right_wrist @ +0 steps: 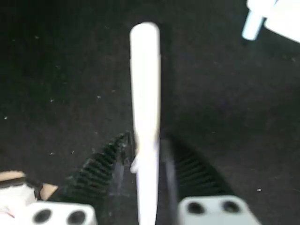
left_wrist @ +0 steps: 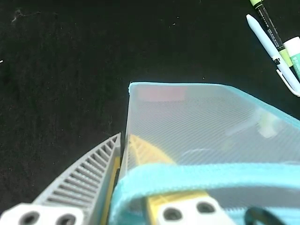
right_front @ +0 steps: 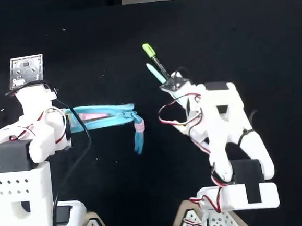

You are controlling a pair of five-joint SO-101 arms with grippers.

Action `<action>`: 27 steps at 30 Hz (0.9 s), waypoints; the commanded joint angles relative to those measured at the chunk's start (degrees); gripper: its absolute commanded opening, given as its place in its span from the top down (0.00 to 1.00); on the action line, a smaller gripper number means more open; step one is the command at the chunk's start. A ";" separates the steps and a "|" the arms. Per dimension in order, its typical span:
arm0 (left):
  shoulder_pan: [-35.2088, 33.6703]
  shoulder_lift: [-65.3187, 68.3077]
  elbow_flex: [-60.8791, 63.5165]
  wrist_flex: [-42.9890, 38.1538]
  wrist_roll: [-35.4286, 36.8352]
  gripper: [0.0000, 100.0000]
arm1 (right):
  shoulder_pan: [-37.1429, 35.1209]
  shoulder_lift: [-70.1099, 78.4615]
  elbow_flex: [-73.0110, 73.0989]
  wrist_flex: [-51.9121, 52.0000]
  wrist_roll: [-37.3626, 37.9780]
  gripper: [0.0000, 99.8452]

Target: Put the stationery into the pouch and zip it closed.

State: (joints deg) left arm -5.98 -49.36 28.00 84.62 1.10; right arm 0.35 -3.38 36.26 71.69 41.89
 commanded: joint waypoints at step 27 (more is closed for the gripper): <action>-0.66 0.44 1.36 -0.09 0.44 0.97 | -8.88 16.13 -19.82 -0.18 -4.13 0.82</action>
State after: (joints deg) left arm -5.98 -49.36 28.00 84.62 1.10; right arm -9.76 12.35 19.21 71.43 37.14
